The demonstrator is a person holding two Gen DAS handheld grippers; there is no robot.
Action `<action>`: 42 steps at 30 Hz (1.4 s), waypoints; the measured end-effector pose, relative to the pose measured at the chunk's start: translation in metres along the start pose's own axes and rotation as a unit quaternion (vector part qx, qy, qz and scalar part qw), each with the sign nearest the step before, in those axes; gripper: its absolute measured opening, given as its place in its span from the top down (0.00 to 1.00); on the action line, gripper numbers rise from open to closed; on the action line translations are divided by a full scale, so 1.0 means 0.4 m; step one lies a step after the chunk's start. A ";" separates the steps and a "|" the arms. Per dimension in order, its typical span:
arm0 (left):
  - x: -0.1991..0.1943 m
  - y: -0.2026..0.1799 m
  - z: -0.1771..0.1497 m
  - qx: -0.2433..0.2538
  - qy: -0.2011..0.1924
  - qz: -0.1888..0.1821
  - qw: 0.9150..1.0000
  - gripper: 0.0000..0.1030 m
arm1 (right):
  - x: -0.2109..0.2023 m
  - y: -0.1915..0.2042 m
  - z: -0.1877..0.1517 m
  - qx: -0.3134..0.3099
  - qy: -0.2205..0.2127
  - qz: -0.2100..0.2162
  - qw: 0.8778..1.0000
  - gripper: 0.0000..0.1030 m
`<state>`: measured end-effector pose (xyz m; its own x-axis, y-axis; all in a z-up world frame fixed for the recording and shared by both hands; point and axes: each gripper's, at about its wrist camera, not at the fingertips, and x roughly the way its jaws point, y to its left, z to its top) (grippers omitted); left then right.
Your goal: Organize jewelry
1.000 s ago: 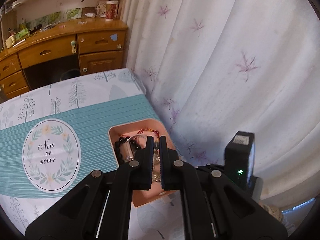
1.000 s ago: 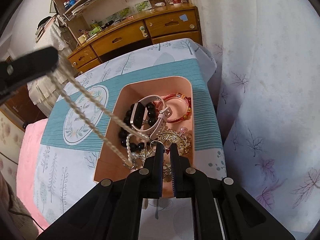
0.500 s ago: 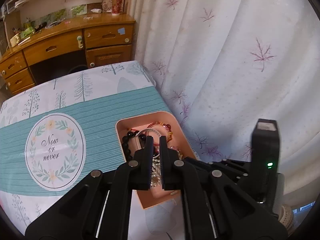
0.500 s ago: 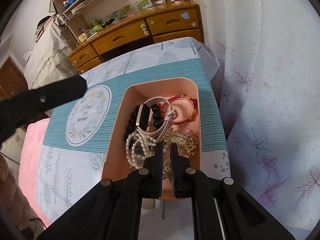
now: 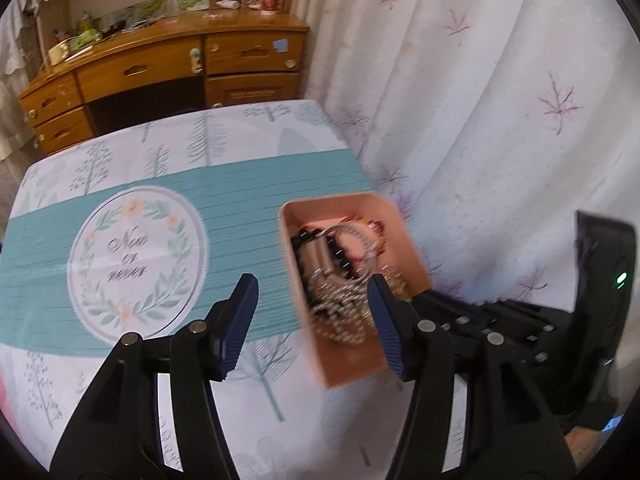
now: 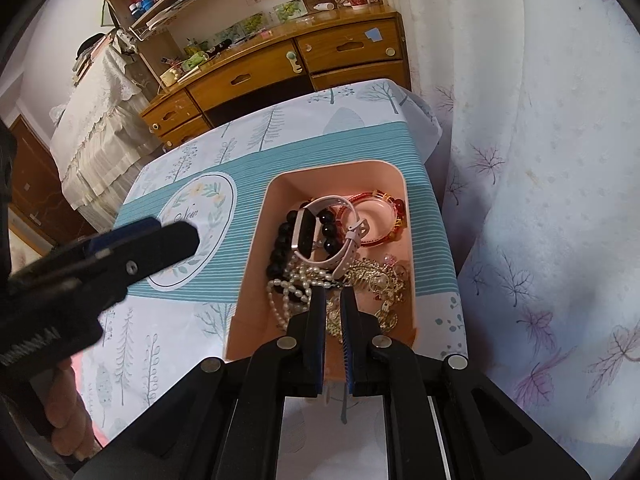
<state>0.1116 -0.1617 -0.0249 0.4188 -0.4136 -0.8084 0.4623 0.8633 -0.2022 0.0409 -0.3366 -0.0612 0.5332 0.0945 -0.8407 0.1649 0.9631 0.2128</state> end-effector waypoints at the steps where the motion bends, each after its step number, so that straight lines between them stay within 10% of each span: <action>1: -0.002 0.009 -0.011 -0.003 0.002 0.006 1.000 0.47 | -0.004 0.005 -0.004 -0.002 -0.001 -0.002 1.000 0.89; 4: -0.017 0.044 -0.055 -0.021 0.008 0.023 1.000 0.47 | -0.013 0.023 -0.020 -0.010 -0.007 -0.006 1.000 0.69; 11: -0.110 0.096 -0.155 -0.040 0.004 0.078 0.996 0.46 | -0.071 0.125 -0.080 -0.037 -0.014 0.018 0.999 0.66; 14: -0.177 0.112 -0.200 -0.048 -0.021 0.098 0.994 0.32 | -0.108 0.182 -0.109 -0.054 -0.019 0.027 0.998 0.62; 25: -0.334 0.120 -0.300 -0.069 -0.031 0.205 0.976 0.19 | -0.262 0.322 -0.201 -0.079 -0.056 0.051 0.994 0.29; 42: -0.383 0.096 -0.355 -0.088 -0.070 0.212 0.971 0.19 | -0.336 0.346 -0.271 -0.090 -0.080 0.033 0.992 0.28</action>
<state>-0.0460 -0.0242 0.0127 0.6508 -0.0346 -0.7585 0.0893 0.9955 0.0312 -0.0978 -0.1886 0.0274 0.6656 0.1313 -0.7347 -0.0176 0.9869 0.1605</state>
